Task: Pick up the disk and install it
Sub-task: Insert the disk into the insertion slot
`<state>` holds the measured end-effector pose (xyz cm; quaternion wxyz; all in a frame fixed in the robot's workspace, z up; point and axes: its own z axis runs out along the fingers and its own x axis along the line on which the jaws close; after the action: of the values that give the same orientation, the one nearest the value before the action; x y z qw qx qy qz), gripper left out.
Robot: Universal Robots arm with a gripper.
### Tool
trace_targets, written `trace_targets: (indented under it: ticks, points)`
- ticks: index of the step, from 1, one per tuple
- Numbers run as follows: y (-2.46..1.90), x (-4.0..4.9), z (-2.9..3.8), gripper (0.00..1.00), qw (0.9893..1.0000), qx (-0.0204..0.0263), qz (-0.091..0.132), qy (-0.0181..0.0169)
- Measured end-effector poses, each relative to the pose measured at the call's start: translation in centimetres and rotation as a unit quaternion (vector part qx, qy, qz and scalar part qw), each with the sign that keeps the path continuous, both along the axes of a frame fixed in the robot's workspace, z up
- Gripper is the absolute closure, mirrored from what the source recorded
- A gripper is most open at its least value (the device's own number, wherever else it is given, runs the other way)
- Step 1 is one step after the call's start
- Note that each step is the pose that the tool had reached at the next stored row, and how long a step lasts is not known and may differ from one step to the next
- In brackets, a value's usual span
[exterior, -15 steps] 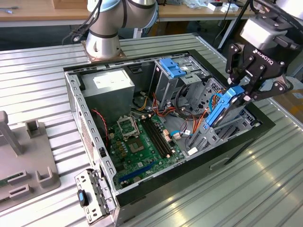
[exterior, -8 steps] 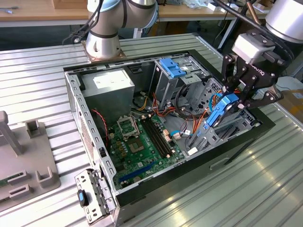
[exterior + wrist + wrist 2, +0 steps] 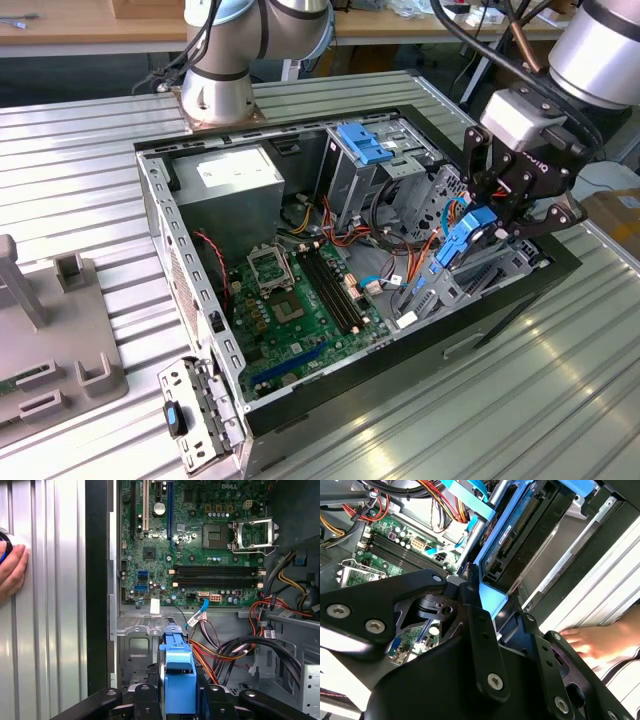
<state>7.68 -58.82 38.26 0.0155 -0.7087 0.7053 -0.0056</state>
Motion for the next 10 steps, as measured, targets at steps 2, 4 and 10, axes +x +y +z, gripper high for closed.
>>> trace_targets:
  ticks: [2, 4, 10]
  points:
    - [0.0, 0.0, -0.01, 0.63, 1.0, 0.0, 0.0, 0.0]
    - [0.0, 0.0, -0.03, 0.63, 1.0, 0.0, 0.0, 0.0]
    - [0.0, 0.0, -0.07, 0.56, 1.0, 0.0, 0.0, 0.0]
